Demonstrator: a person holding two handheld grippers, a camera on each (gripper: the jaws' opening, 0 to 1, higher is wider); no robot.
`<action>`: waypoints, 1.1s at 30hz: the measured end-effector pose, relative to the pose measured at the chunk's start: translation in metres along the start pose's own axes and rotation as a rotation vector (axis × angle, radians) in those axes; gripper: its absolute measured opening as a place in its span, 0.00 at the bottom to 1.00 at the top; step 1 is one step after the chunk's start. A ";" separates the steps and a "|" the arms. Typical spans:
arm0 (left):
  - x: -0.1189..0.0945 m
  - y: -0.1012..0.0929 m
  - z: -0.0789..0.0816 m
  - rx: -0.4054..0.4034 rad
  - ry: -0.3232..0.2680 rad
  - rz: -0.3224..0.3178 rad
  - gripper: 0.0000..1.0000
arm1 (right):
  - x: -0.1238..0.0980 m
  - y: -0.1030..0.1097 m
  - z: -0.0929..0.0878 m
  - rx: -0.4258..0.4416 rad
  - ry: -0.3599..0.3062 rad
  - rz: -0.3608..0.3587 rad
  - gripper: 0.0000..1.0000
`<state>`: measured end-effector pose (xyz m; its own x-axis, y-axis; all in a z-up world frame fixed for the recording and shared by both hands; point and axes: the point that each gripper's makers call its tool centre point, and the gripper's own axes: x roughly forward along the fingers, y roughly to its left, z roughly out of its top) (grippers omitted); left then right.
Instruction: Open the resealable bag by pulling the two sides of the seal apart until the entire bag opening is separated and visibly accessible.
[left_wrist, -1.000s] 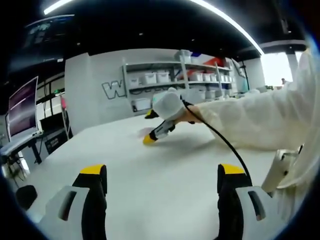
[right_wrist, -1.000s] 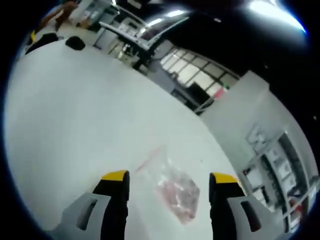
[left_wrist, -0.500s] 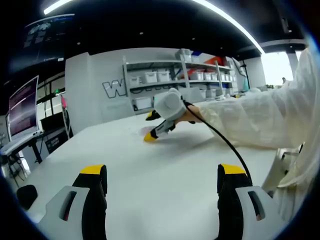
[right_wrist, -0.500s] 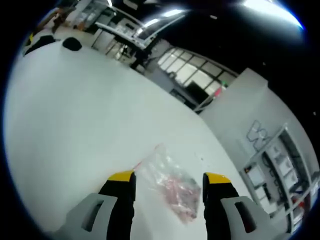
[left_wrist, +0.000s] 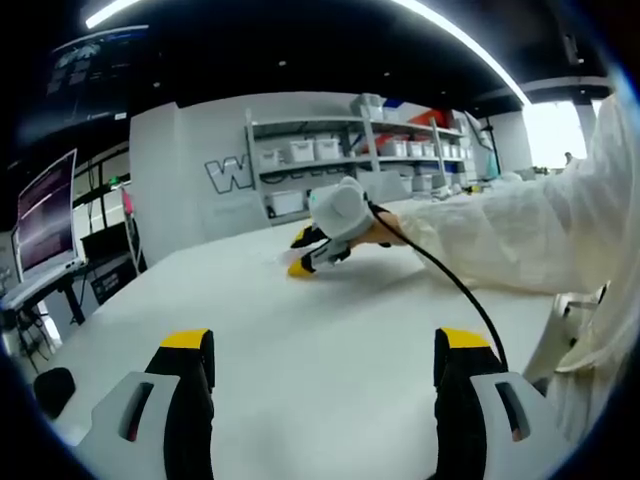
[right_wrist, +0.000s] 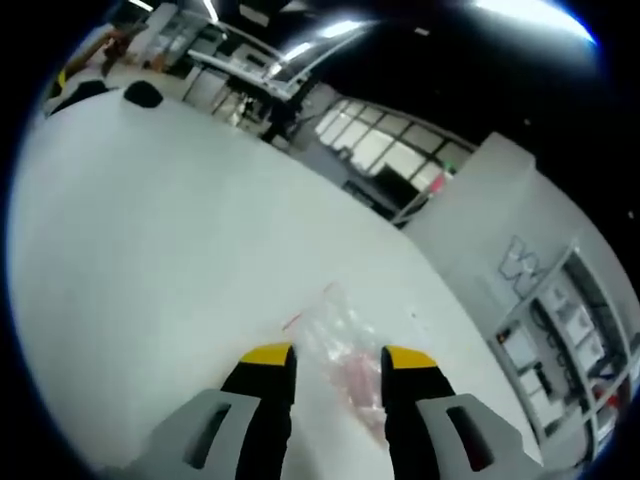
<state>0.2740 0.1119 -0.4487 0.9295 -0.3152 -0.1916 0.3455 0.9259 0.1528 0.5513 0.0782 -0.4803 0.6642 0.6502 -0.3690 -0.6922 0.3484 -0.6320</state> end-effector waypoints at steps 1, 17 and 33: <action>0.000 0.000 0.000 0.000 0.000 0.001 0.90 | 0.000 0.001 0.000 -0.002 0.001 0.002 0.30; 0.001 -0.001 -0.004 0.008 0.013 -0.003 0.90 | -0.002 0.015 0.001 0.006 -0.018 0.036 0.13; 0.001 0.000 -0.007 0.014 0.025 0.002 0.90 | -0.001 0.021 -0.001 -0.052 0.002 0.042 0.00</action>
<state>0.2740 0.1132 -0.4557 0.9265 -0.3082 -0.2157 0.3459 0.9234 0.1663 0.5368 0.0843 -0.4942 0.6356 0.6623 -0.3968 -0.7038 0.2858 -0.6504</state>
